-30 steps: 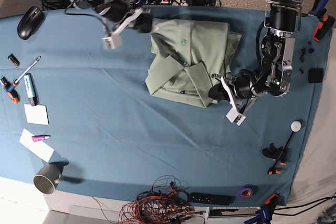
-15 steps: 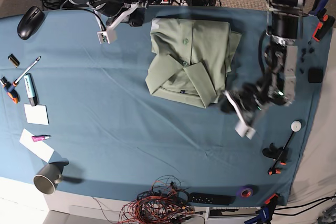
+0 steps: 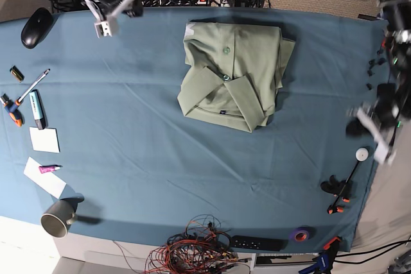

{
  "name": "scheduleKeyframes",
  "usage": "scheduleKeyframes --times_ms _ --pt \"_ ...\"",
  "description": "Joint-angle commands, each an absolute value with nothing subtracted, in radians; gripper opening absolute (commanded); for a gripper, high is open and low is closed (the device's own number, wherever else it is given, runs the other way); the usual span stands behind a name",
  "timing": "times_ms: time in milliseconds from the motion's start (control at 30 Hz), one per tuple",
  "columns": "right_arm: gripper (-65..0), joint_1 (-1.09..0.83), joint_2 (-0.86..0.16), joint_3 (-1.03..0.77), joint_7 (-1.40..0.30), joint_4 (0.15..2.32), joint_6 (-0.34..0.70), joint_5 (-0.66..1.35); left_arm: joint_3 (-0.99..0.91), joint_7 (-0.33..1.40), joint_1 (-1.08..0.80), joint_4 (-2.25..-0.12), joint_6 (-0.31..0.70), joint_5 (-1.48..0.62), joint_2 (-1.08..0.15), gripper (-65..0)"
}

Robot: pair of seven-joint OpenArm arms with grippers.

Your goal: Fold the T-shirt properly

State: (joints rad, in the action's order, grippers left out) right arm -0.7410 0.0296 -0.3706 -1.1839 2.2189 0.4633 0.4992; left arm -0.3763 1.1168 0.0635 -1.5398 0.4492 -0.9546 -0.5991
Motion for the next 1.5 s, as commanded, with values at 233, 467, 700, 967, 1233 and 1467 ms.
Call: scheduleKeyframes --times_ms 233,467,700,967,1233,1467 --pt "-65.0 -0.885 -0.033 -0.39 -1.171 2.238 0.478 0.541 -0.521 1.261 -0.376 -1.752 0.633 -1.372 -0.617 -65.0" --pt "-65.0 -0.983 -0.033 -0.39 -1.166 2.233 0.54 0.616 -0.515 1.396 -0.723 -1.851 0.698 -1.484 -0.55 -65.0" --pt "-65.0 -0.967 -0.053 -0.365 -1.017 2.027 0.585 0.599 -0.387 1.286 -0.812 -1.673 0.698 -1.439 -0.49 -65.0" --pt "-65.0 -0.703 -0.138 -0.317 -0.843 1.399 0.594 0.464 -0.155 0.792 -0.682 -1.274 0.698 -0.819 -0.388 -65.0" --pt "-65.0 -0.335 -0.147 -0.317 -0.351 0.626 0.476 0.154 -0.004 0.374 -0.464 -0.897 0.447 -0.205 -0.297 -65.0" --pt "-65.0 -0.148 -0.146 -0.317 -0.127 0.28 0.329 -0.016 0.043 0.197 -0.335 -0.678 0.088 -0.1 -0.285 -65.0"
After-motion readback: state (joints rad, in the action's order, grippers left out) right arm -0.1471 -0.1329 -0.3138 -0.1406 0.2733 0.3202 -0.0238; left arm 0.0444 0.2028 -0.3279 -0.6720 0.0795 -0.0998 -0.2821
